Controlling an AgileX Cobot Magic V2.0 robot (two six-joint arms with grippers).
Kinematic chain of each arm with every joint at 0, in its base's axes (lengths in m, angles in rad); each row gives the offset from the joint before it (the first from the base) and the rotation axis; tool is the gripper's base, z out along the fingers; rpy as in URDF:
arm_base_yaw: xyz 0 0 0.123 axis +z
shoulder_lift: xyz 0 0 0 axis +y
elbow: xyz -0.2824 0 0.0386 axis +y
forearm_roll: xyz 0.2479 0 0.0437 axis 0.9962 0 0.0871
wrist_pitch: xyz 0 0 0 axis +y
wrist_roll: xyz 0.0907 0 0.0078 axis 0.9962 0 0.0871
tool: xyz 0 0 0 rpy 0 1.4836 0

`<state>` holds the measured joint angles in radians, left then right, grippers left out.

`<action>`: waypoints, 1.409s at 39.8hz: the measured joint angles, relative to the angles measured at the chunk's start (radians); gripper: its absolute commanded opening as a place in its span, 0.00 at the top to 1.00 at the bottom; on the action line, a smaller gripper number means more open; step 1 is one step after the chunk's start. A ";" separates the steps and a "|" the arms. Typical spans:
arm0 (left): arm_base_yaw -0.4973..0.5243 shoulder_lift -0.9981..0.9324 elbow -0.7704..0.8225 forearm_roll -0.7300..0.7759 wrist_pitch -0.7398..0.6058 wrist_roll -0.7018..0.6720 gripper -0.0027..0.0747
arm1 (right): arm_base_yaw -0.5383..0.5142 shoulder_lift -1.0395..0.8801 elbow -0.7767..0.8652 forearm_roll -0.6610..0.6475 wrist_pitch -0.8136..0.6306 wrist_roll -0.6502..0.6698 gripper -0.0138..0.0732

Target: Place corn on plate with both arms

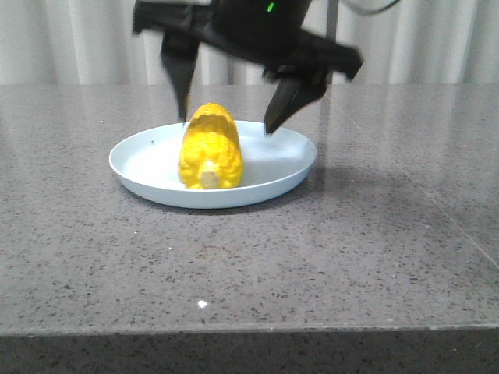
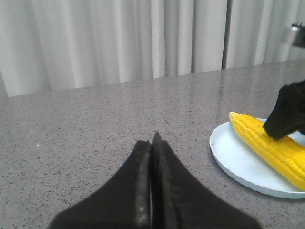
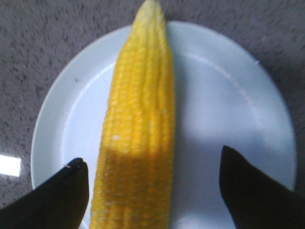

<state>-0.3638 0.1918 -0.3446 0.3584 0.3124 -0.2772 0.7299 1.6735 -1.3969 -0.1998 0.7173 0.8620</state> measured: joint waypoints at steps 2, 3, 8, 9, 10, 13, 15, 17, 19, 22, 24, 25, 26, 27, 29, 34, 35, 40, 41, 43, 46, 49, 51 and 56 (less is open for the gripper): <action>0.000 0.000 0.000 0.000 0.000 0.000 0.99 | -0.028 -0.032 0.000 0.000 0.000 -0.017 0.26; 0.000 0.000 0.000 0.000 0.000 0.000 0.99 | -0.041 -0.054 0.000 0.000 0.003 -0.029 0.29; 0.000 0.000 0.000 0.000 0.000 0.000 0.99 | -0.128 -0.147 -0.001 0.000 0.037 -0.123 0.57; 0.000 0.000 0.000 0.000 0.000 0.000 0.99 | -0.148 -0.161 -0.001 0.002 0.046 -0.145 0.59; 0.000 0.000 0.000 0.000 0.000 0.000 0.99 | -0.163 -0.178 -0.002 0.007 0.059 -0.163 0.65; 0.000 0.000 0.000 0.000 0.000 0.000 0.99 | -0.226 -0.223 -0.002 0.031 0.094 -0.224 0.75; 0.000 0.000 0.000 0.000 0.000 0.000 0.99 | -0.261 -0.253 -0.002 0.043 0.114 -0.257 0.82; 0.000 0.000 0.000 0.000 0.000 0.000 0.99 | -0.294 -0.279 -0.002 0.054 0.134 -0.287 0.88; 0.000 0.000 0.000 0.000 0.000 0.000 0.99 | -0.327 -0.304 -0.002 0.061 0.146 -0.316 0.96; 0.000 0.000 0.000 0.000 0.000 0.000 0.99 | -0.382 -0.341 0.000 0.068 0.165 -0.356 0.97; 0.000 0.000 0.000 0.000 0.000 0.000 0.99 | -0.427 -0.366 0.015 0.071 0.173 -0.377 0.97; 0.000 0.000 0.000 0.000 0.000 0.000 0.99 | -0.444 -0.380 0.026 0.074 0.175 -0.389 0.97; 0.000 0.000 0.000 0.000 0.000 0.000 0.99 | -0.467 -0.395 0.036 0.080 0.175 -0.406 0.97; 0.000 0.000 0.000 0.000 0.000 0.000 0.99 | -0.484 -0.406 0.051 0.089 0.177 -0.420 0.97; 0.000 0.000 0.000 0.000 0.000 0.000 0.99 | -0.529 -0.435 0.085 0.119 0.179 -0.466 0.97; 0.000 0.000 0.000 0.000 0.000 0.000 0.99 | -0.615 -0.506 0.183 0.221 0.169 -0.582 0.97; 0.000 0.000 0.000 0.000 0.000 0.000 0.99 | -0.630 -0.518 0.211 0.238 0.164 -0.606 0.97; 0.000 0.000 0.000 0.000 0.000 0.000 0.99 | -0.659 -0.607 0.371 0.282 0.086 -0.711 0.98; 0.000 0.000 0.000 0.000 0.000 0.000 0.99 | -0.659 -0.632 0.403 0.284 0.055 -0.728 0.98; 0.000 0.000 0.000 0.000 0.000 0.000 0.99 | -0.659 -0.685 0.492 0.286 -0.006 -0.766 0.98; 0.000 0.000 0.000 0.000 0.000 0.000 0.99 | -0.659 -0.782 0.608 0.288 -0.107 -0.807 0.98; 0.000 0.000 0.000 0.000 0.000 0.000 0.99 | -0.659 -0.882 0.730 0.288 -0.189 -0.825 0.98; 0.000 0.000 0.000 0.000 0.000 0.000 0.99 | -0.659 -0.966 0.800 0.288 -0.231 -0.831 0.98; 0.000 0.000 0.000 0.000 0.000 0.000 0.99 | -0.659 -1.149 0.941 0.288 -0.271 -0.837 0.98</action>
<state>-0.3638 0.1918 -0.3446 0.3584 0.3124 -0.2772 0.0708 0.5246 -0.4560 0.0881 0.4460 0.0247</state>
